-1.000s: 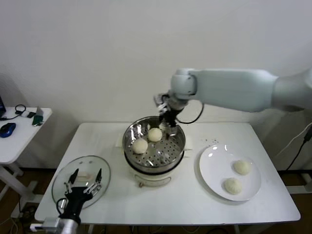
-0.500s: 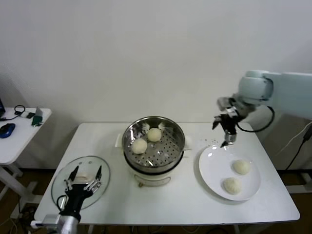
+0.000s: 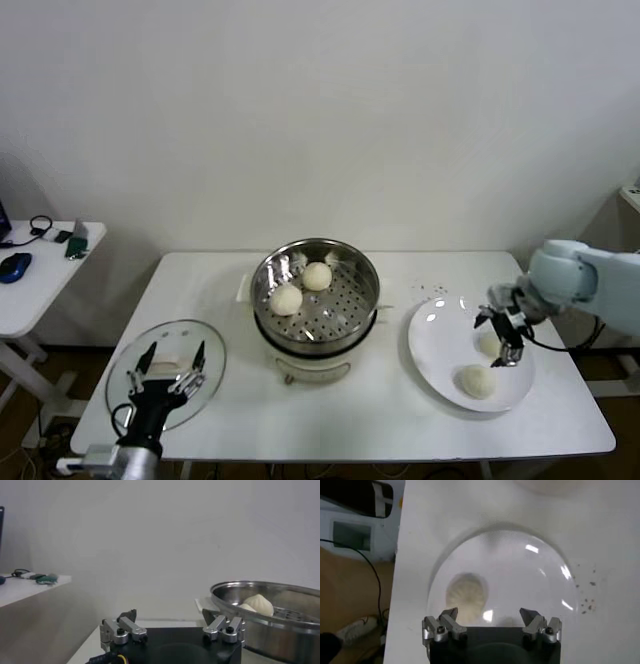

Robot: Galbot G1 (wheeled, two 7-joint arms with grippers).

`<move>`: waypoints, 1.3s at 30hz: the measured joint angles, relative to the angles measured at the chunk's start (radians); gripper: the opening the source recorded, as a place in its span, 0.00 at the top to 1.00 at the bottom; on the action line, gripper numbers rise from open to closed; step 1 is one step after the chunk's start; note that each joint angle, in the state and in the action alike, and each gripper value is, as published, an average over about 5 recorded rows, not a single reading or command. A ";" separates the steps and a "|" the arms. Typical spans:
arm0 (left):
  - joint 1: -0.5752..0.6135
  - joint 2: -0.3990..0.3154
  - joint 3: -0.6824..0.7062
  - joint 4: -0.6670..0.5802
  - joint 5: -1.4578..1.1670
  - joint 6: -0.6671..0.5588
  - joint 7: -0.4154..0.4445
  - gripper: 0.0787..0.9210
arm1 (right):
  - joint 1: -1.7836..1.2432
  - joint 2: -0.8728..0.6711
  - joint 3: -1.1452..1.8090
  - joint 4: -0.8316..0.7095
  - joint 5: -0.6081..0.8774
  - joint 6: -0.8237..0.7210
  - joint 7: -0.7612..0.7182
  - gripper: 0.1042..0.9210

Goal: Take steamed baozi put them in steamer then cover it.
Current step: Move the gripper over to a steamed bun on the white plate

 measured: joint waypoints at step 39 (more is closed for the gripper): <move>0.013 0.000 0.005 -0.014 0.019 0.009 0.002 0.12 | -0.317 0.051 0.220 -0.083 -0.120 -0.040 0.012 0.17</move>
